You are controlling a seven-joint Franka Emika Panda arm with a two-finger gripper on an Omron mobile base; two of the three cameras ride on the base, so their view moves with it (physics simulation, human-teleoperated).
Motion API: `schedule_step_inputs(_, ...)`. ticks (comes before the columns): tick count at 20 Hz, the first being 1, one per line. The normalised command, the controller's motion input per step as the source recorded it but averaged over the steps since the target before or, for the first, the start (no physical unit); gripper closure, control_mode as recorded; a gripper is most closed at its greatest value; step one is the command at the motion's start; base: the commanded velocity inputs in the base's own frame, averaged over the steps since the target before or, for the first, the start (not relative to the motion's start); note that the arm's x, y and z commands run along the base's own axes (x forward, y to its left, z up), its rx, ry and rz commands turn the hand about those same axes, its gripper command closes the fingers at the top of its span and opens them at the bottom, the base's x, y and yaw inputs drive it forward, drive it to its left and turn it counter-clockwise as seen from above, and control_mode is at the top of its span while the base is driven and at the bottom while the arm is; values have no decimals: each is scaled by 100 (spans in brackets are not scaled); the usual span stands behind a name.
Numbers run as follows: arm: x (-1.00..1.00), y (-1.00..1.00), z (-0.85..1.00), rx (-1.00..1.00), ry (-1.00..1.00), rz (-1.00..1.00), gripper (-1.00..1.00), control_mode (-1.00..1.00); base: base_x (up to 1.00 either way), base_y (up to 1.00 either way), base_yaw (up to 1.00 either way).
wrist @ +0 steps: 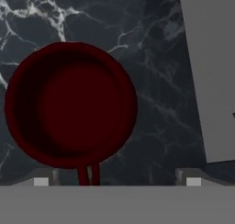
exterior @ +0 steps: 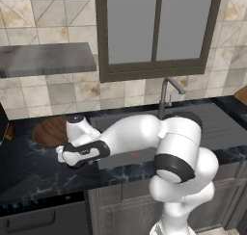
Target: Pick the mug and place it in the sink. Pick the bowl and place it in the open cabinet and then close the cabinet.
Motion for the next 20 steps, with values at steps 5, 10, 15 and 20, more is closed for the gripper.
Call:
schedule_step_inputs(5,3,27,-1,0,0,0,-100,-100,0,0,0)
schedule_step_inputs(10,1,32,-7,0,0,0,-100,-100,0,0,0)
schedule_step_inputs(15,9,0,-11,0,0,0,-100,-100,0,0,0)
schedule_step_inputs(20,1,0,-2,0,0,0,-100,-100,0,0,0)
